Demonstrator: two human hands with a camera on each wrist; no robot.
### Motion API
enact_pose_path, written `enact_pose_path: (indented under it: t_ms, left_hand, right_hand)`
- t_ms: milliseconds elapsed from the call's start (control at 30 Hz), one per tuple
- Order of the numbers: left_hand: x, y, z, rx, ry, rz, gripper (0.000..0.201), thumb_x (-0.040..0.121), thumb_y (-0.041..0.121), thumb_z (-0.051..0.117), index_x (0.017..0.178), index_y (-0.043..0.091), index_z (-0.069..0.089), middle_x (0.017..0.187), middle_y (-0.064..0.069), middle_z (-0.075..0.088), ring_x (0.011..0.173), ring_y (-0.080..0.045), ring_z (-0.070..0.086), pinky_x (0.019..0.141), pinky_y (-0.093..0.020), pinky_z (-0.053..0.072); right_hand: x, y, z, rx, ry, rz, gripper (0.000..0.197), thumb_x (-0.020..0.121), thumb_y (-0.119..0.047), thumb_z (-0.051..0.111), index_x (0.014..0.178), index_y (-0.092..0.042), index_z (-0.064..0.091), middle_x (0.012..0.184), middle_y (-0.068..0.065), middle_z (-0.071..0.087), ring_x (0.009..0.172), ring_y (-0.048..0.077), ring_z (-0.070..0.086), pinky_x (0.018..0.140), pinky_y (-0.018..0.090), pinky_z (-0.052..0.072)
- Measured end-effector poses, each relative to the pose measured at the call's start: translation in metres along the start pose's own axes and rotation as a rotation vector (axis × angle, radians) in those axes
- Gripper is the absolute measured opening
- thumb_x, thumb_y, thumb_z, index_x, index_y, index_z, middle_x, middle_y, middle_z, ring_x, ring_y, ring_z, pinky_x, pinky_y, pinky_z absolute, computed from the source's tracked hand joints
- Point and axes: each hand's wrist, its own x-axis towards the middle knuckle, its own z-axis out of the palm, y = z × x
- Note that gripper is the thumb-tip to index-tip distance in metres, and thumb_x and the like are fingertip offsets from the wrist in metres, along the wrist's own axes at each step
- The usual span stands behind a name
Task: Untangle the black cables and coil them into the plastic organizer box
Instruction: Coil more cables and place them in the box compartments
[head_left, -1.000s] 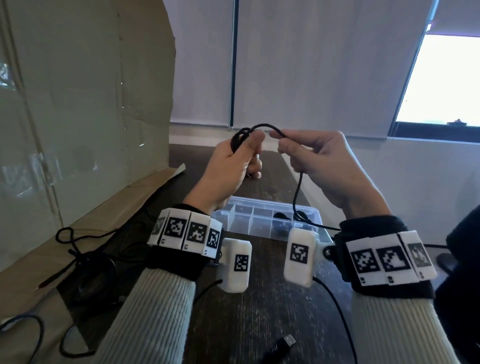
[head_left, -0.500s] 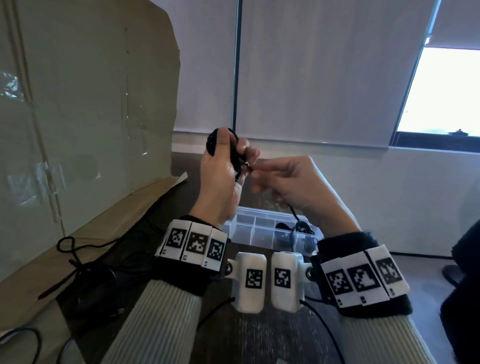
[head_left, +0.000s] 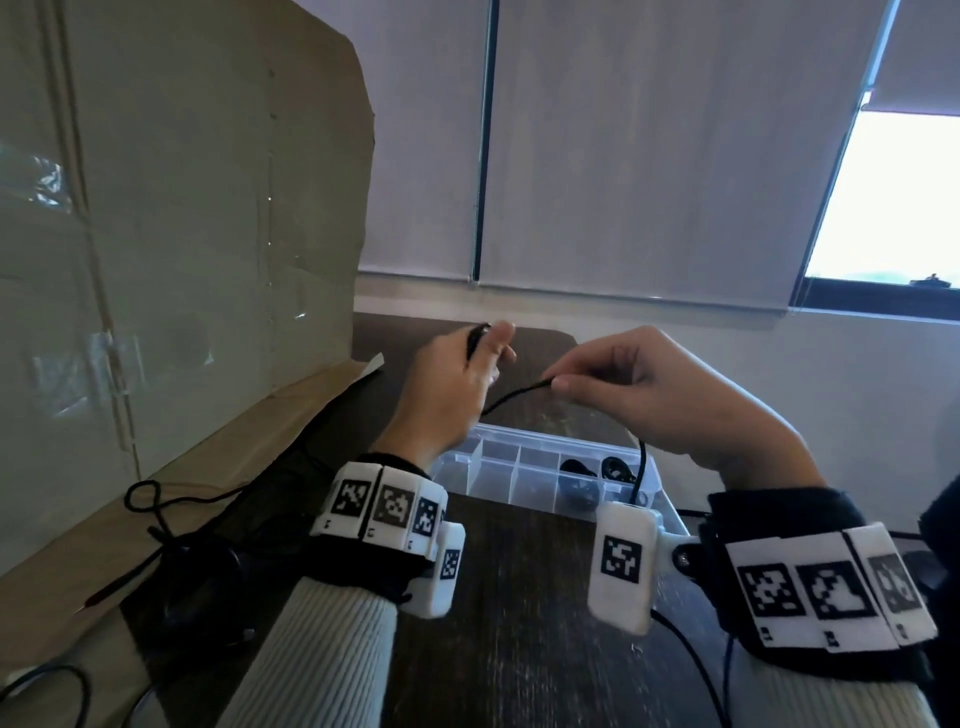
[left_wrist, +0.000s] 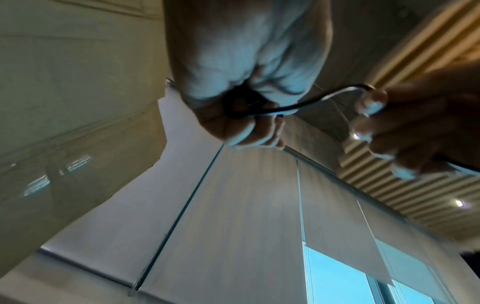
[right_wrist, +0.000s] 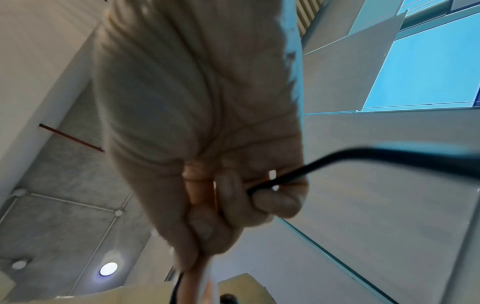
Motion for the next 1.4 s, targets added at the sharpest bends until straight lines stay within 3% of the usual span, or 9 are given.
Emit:
enact_pose_path:
  t_ms: [167, 333, 567, 633, 767, 967, 1067, 1200, 1400]
  left_hand:
    - [-0.007, 0.017, 0.009, -0.086, -0.231, -0.084, 0.077, 0.084, 0.069, 0.02, 0.073, 0.013, 0.072, 0.054, 0.009, 0.06, 0.049, 0.0, 0.049, 0.055, -0.018, 0.038]
    - [-0.007, 0.022, 0.008, -0.028, -0.418, -0.047, 0.034, 0.082, 0.05, 0.063, 0.059, 0.026, 0.058, 0.047, 0.015, 0.046, 0.044, 0.0, 0.039, 0.049, -0.019, 0.033]
    - [-0.004, 0.016, 0.006, -0.496, -0.278, -0.138, 0.031, 0.095, 0.036, 0.046, 0.078, 0.011, 0.055, 0.084, 0.001, 0.071, 0.087, -0.019, 0.071, 0.081, -0.033, 0.054]
    - [-0.002, 0.013, 0.007, -0.547, -0.21, -0.188, 0.031, 0.098, 0.033, 0.044, 0.081, 0.01, 0.055, 0.108, -0.005, 0.071, 0.102, -0.019, 0.069, 0.093, -0.039, 0.053]
    - [0.003, 0.016, 0.003, -0.789, 0.033, -0.26, 0.031, 0.101, 0.032, 0.038, 0.082, 0.012, 0.051, 0.109, -0.013, 0.07, 0.105, -0.022, 0.068, 0.098, -0.047, 0.049]
    - [0.007, 0.014, -0.007, -0.947, 0.197, -0.286, 0.037, 0.103, 0.035, 0.033, 0.078, 0.012, 0.046, 0.058, 0.001, 0.058, 0.07, -0.02, 0.072, 0.074, -0.048, 0.057]
    - [0.007, 0.015, -0.005, -0.992, 0.231, -0.351, 0.027, 0.102, 0.034, 0.037, 0.083, 0.016, 0.042, 0.053, 0.005, 0.04, 0.044, -0.006, 0.045, 0.048, -0.029, 0.053]
    - [0.007, 0.008, -0.01, -0.684, 0.215, -0.306, 0.023, 0.101, 0.034, 0.041, 0.089, 0.017, 0.051, 0.051, 0.011, 0.038, 0.039, -0.002, 0.03, 0.036, -0.014, 0.023]
    - [0.001, -0.002, -0.008, -0.062, 0.055, -0.091, 0.029, 0.098, 0.039, 0.047, 0.083, 0.018, 0.061, 0.061, 0.007, 0.053, 0.049, -0.005, 0.046, 0.052, -0.022, 0.039]
  right_hand:
    - [0.014, 0.017, 0.006, -0.023, 0.282, -0.063, 0.023, 0.089, -0.016, 0.066, 0.082, -0.036, 0.076, 0.081, -0.005, 0.072, 0.085, 0.018, 0.066, 0.087, 0.039, 0.052]
    - [0.015, 0.024, 0.006, 0.027, 0.43, -0.049, 0.006, 0.082, -0.02, 0.075, 0.084, -0.024, 0.078, 0.074, -0.012, 0.07, 0.075, 0.003, 0.064, 0.075, 0.019, 0.047]
    - [0.02, 0.029, 0.011, 0.237, 0.411, 0.108, 0.009, 0.086, -0.021, 0.07, 0.087, -0.013, 0.067, 0.059, -0.009, 0.062, 0.043, -0.001, 0.048, 0.045, 0.015, 0.04]
    - [0.021, 0.031, 0.013, 0.258, 0.373, 0.154, 0.009, 0.09, -0.019, 0.066, 0.086, -0.014, 0.059, 0.062, -0.003, 0.06, 0.044, 0.004, 0.048, 0.047, 0.022, 0.042]
    - [0.022, 0.037, 0.017, 0.256, 0.316, 0.211, 0.008, 0.094, -0.014, 0.06, 0.087, -0.014, 0.055, 0.068, 0.002, 0.056, 0.041, 0.0, 0.046, 0.051, 0.026, 0.045]
    - [0.022, 0.036, 0.03, 0.199, 0.128, 0.152, 0.014, 0.089, -0.006, 0.065, 0.079, -0.016, 0.064, 0.061, -0.002, 0.06, 0.043, 0.003, 0.047, 0.053, 0.029, 0.046]
    - [0.019, 0.03, 0.032, 0.076, -0.057, 0.166, 0.006, 0.091, -0.015, 0.065, 0.088, -0.017, 0.071, 0.063, -0.003, 0.066, 0.05, 0.009, 0.05, 0.057, 0.028, 0.05]
    - [0.007, 0.016, 0.02, -0.05, -0.319, 0.182, 0.019, 0.093, -0.026, 0.061, 0.093, -0.012, 0.075, 0.057, -0.007, 0.06, 0.051, 0.005, 0.049, 0.056, 0.016, 0.044]
    - [0.009, 0.006, 0.016, -0.047, -0.094, 0.019, 0.02, 0.093, -0.023, 0.061, 0.08, -0.015, 0.074, 0.059, -0.002, 0.057, 0.054, 0.009, 0.044, 0.055, 0.018, 0.039]
